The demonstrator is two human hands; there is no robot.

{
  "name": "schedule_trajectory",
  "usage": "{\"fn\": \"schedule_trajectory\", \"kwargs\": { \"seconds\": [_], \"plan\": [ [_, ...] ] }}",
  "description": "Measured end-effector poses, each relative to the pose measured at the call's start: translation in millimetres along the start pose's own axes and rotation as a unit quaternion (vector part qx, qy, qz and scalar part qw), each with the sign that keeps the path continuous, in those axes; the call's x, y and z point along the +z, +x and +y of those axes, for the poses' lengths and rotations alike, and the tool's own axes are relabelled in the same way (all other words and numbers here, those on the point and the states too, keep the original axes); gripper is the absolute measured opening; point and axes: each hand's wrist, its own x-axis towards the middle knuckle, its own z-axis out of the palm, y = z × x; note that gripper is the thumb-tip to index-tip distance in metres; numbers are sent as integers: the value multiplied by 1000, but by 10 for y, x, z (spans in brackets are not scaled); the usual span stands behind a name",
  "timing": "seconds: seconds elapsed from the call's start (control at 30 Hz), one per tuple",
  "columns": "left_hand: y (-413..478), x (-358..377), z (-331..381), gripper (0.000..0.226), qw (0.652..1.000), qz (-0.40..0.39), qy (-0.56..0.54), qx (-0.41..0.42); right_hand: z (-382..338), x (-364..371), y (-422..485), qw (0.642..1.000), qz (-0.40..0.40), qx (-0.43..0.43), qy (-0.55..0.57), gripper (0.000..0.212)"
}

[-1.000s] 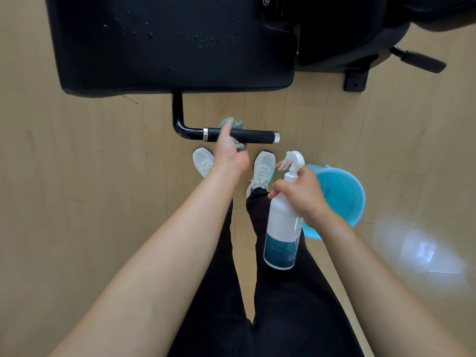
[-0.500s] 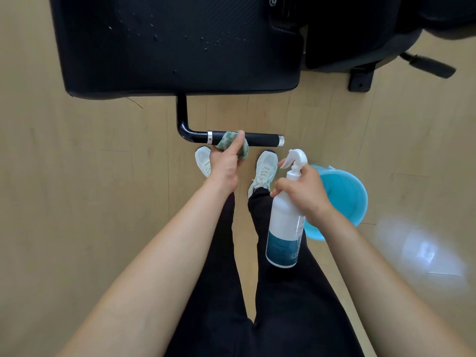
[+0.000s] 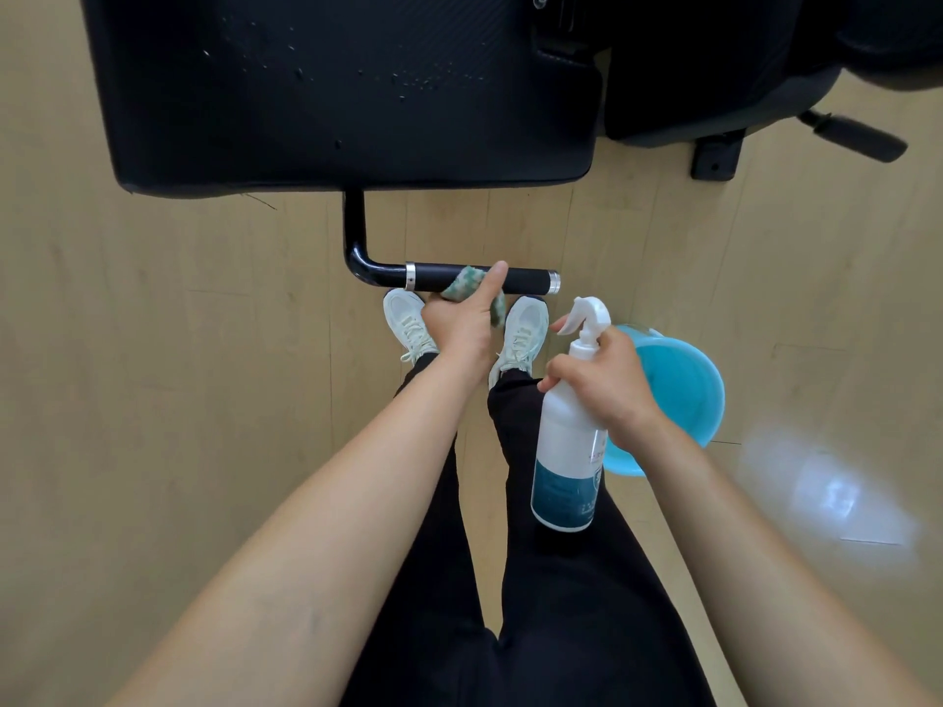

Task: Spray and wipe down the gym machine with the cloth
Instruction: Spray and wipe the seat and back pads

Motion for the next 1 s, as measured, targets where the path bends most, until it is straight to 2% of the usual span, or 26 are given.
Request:
{"fn": "schedule_trajectory", "kwargs": {
  "seconds": [0.13, 0.27, 0.33, 0.5, 0.67, 0.8, 1.0],
  "plan": [
    [105, -270, 72, 52, 994, 83, 23, 61, -26, -1, 27, 1000, -8, 4, 9, 39],
    [117, -162, 139, 58, 991, 128, -17, 46, -43, 21, 52, 1000, -17, 2, 9, 40],
    [110, -3, 143, 52, 989, 140, -42, 28, -34, 25, 61, 1000, -19, 3, 8, 39],
    [43, 311, -95, 36, 994, 103, -28, -2, -22, -4, 64, 1000, -17, 0, 4, 39],
    [-114, 676, -355, 36, 997, 47, 36, -45, 37, -161, 50, 1000, -4, -1, 5, 39],
    [-185, 865, -540, 35, 996, -6, 78, -48, 167, -374, 33, 999, 34, 11, 8, 38],
    [-216, 815, -360, 51, 996, 35, 2, -81, 275, -536, 45, 999, 43, 20, 6, 39]
  ]
}}
